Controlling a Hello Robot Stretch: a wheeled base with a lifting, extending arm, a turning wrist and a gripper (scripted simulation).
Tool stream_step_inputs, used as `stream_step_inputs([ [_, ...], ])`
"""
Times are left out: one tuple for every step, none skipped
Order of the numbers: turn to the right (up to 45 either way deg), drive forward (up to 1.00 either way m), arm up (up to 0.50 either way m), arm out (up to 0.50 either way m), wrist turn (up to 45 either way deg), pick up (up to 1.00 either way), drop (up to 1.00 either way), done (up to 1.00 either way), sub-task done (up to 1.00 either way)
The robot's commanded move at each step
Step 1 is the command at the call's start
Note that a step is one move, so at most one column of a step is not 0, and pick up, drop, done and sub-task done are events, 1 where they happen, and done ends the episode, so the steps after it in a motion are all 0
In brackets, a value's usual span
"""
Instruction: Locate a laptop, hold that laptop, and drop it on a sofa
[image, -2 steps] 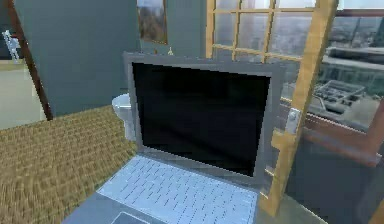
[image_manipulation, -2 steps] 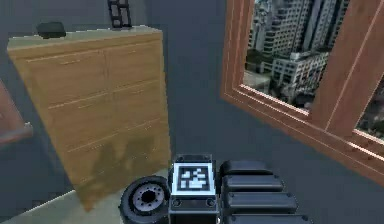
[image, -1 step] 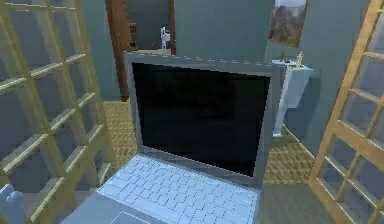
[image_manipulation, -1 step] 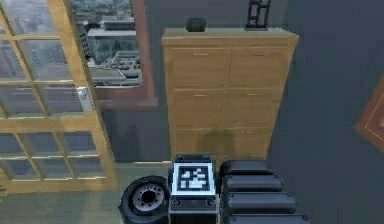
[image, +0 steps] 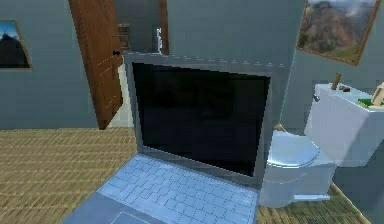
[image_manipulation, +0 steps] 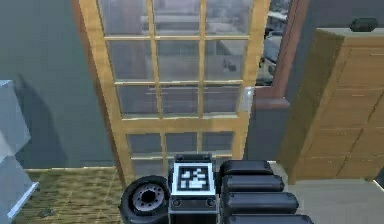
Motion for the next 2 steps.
stream_step_inputs([
  [-3.0,0.00,0.00,0.00,0.0,0.00,0.00,0.00,0.00],
  [0.0,0.50,0.00,0.00,0.0,0.00,0.00,0.00,0.00],
])
